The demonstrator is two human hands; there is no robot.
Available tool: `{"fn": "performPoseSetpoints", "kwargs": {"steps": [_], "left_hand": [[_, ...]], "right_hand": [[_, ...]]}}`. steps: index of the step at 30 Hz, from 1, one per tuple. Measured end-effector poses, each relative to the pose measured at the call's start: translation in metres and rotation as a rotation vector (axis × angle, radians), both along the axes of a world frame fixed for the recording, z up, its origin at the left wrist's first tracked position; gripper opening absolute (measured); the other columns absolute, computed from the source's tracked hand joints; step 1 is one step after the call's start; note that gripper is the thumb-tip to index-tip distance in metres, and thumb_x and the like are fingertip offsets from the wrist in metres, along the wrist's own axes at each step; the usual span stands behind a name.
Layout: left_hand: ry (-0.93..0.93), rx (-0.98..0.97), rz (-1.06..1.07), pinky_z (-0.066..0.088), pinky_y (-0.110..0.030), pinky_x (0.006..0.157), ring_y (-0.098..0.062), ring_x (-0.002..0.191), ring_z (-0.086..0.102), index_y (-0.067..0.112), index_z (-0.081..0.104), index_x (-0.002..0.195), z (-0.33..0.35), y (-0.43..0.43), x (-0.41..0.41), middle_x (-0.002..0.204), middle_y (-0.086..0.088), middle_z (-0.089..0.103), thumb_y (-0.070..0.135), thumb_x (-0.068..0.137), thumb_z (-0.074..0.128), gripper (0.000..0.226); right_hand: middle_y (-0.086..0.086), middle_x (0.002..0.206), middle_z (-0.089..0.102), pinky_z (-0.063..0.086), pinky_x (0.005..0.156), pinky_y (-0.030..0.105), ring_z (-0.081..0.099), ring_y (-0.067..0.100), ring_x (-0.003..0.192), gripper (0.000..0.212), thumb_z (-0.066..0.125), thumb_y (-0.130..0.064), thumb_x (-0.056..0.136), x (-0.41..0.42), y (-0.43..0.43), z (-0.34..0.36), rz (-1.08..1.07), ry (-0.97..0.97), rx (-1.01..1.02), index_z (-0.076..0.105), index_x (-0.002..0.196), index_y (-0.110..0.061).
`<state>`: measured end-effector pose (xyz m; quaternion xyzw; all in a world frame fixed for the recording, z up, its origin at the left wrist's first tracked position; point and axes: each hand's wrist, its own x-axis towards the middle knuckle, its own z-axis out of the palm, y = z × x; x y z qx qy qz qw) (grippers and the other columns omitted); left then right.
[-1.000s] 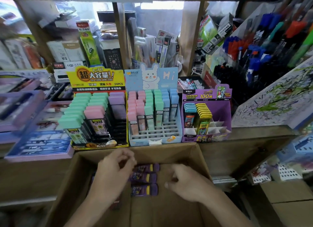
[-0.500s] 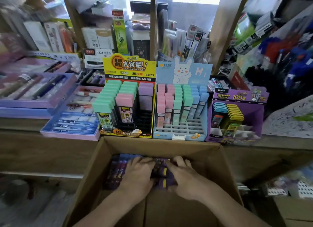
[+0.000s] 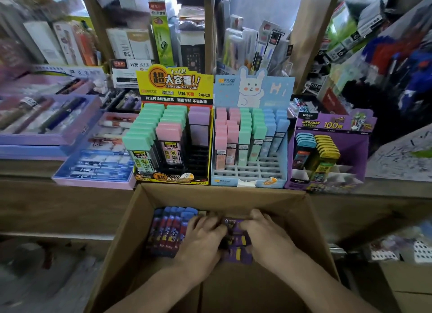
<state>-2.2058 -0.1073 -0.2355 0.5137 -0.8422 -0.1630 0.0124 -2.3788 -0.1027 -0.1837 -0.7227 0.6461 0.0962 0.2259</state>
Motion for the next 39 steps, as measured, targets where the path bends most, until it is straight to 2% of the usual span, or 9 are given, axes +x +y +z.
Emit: {"fn": "performPoseSetpoints", "kwargs": {"steps": [4,7,10,12,19,23,29,32,39], "left_hand": [[0.028,-0.006,0.055,0.016,-0.036,0.119,-0.017,0.136,0.031,0.031,0.044,0.135,0.001,0.001,-0.001,0.139,0.008,0.04,0.049,0.088,0.062,0.053],[0.066,0.026,0.081,0.015,-0.037,0.121,-0.015,0.14,0.027,0.031,0.032,0.146,0.0,0.0,-0.001,0.147,0.01,0.035,0.059,0.088,0.058,0.07],[0.06,0.044,0.086,0.014,-0.038,0.123,-0.015,0.143,0.025,0.031,0.026,0.153,-0.001,-0.001,-0.001,0.149,0.011,0.037,0.061,0.089,0.055,0.076],[0.04,0.047,0.085,0.018,-0.04,0.123,-0.017,0.143,0.024,0.029,0.028,0.153,-0.001,-0.002,-0.002,0.146,0.01,0.038,0.06,0.089,0.056,0.076],[0.056,0.104,0.159,0.032,-0.036,0.115,-0.017,0.137,0.035,0.032,0.043,0.138,-0.004,0.004,-0.006,0.139,0.008,0.044,0.06,0.083,0.063,0.065],[0.114,0.143,0.255,0.045,-0.027,0.085,-0.013,0.107,0.057,0.032,0.054,0.108,-0.001,0.005,-0.009,0.107,0.011,0.057,0.065,0.083,0.06,0.042],[0.188,0.287,0.361,0.054,-0.037,0.089,-0.012,0.099,0.061,0.034,0.059,0.104,0.0,0.003,-0.009,0.101,0.012,0.064,0.056,0.082,0.066,0.033],[0.255,0.379,0.384,0.055,-0.036,0.087,-0.008,0.094,0.063,0.035,0.062,0.101,0.002,0.003,-0.009,0.098,0.014,0.067,0.055,0.078,0.068,0.031],[0.384,0.454,0.393,0.05,-0.018,0.063,0.004,0.075,0.065,0.036,0.064,0.09,0.012,0.003,-0.007,0.083,0.015,0.07,0.052,0.077,0.07,0.021]], "right_hand": [[-0.001,0.139,0.035,0.047,0.106,0.042,0.041,0.024,0.131,0.066,0.079,-0.024,0.085,-0.007,0.001,0.004,-0.072,-0.086,0.016,0.045,0.141,-0.026],[0.002,0.146,0.027,0.047,0.108,0.043,0.038,0.026,0.136,0.105,0.089,-0.034,0.073,-0.01,0.003,0.003,-0.075,-0.006,0.063,0.023,0.155,-0.025],[0.005,0.149,0.024,0.049,0.106,0.043,0.046,0.029,0.134,0.119,0.091,-0.032,0.071,-0.009,0.004,-0.001,-0.081,0.045,0.124,0.012,0.159,-0.024],[0.006,0.148,0.03,0.051,0.102,0.043,0.052,0.03,0.13,0.112,0.089,-0.029,0.074,-0.009,0.003,-0.002,-0.102,0.045,0.132,0.016,0.158,-0.024],[0.006,0.13,0.061,0.054,0.093,0.038,0.063,0.026,0.119,0.053,0.071,-0.023,0.094,-0.009,-0.004,-0.009,-0.304,-0.037,0.016,0.043,0.139,-0.018],[0.002,0.1,0.068,0.064,0.077,0.034,0.074,0.017,0.084,0.014,0.068,-0.021,0.096,-0.008,-0.003,-0.016,-0.484,-0.225,0.134,0.057,0.105,-0.018],[0.014,0.091,0.076,0.066,0.072,0.035,0.078,0.02,0.08,0.02,0.067,0.0,0.09,-0.008,-0.002,-0.019,-0.744,-0.691,0.346,0.058,0.106,-0.009],[0.013,0.093,0.076,0.064,0.072,0.031,0.077,0.021,0.085,0.022,0.071,0.001,0.087,-0.007,-0.003,-0.02,-0.787,-0.774,0.355,0.06,0.101,-0.013],[0.012,0.098,0.077,0.064,0.083,0.034,0.074,0.021,0.093,0.017,0.075,0.002,0.086,0.0,-0.004,-0.022,-0.827,-0.872,0.402,0.07,0.098,-0.01]]}}
